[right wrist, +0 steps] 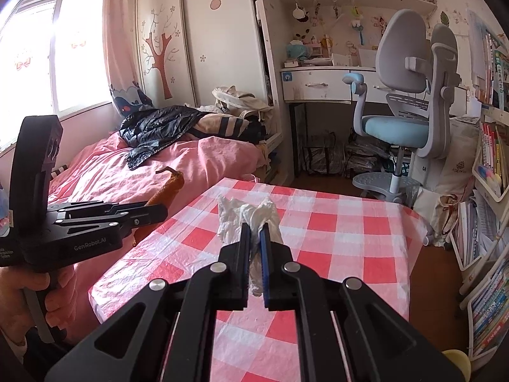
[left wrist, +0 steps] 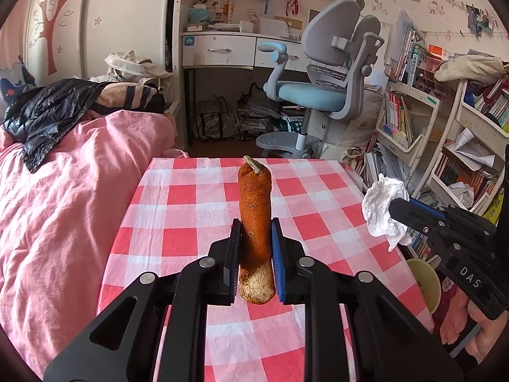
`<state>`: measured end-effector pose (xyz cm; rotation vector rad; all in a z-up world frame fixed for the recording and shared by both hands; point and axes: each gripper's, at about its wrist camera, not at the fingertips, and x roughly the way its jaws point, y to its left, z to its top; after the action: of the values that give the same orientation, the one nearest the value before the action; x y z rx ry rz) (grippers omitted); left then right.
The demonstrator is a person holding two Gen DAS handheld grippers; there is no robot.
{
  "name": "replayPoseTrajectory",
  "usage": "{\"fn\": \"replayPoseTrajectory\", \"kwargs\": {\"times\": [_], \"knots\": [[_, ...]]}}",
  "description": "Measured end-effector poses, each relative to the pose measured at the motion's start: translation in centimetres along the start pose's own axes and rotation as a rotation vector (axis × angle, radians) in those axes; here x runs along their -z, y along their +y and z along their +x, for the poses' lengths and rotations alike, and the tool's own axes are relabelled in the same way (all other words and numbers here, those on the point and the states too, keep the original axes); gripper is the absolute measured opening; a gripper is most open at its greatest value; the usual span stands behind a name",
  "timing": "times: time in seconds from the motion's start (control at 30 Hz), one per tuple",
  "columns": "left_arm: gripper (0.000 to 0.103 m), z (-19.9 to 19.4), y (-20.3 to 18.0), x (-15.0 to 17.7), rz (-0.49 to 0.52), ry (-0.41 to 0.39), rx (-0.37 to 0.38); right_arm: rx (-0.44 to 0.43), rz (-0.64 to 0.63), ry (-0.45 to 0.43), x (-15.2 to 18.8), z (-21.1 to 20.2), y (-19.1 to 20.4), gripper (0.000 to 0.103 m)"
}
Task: Collect trash
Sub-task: 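Lift the tissue and long crust above the table with both tools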
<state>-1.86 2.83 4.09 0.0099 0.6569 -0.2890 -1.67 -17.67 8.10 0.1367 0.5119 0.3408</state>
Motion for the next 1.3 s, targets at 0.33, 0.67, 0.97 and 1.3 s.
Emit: {"fn": "replayPoseTrajectory", "kwargs": {"times": [0.33,0.67,0.97,1.3], "knots": [[0.017,0.03,0.22,-0.81,0.005,-0.012,-0.001,0.002,-0.008,0.007,-0.17,0.13,0.22,0.008],[0.017,-0.15,0.41,-0.73,-0.004,-0.022,-0.002,0.003,-0.017,0.016,-0.02,0.49,0.54,0.008],[0.017,-0.13,0.39,-0.69,-0.003,-0.022,-0.004,0.003,-0.014,0.013,0.01,0.53,0.53,0.008],[0.017,0.25,-0.26,-0.74,0.007,-0.018,-0.004,0.0,-0.008,0.001,-0.2,0.39,0.41,0.008]]}}
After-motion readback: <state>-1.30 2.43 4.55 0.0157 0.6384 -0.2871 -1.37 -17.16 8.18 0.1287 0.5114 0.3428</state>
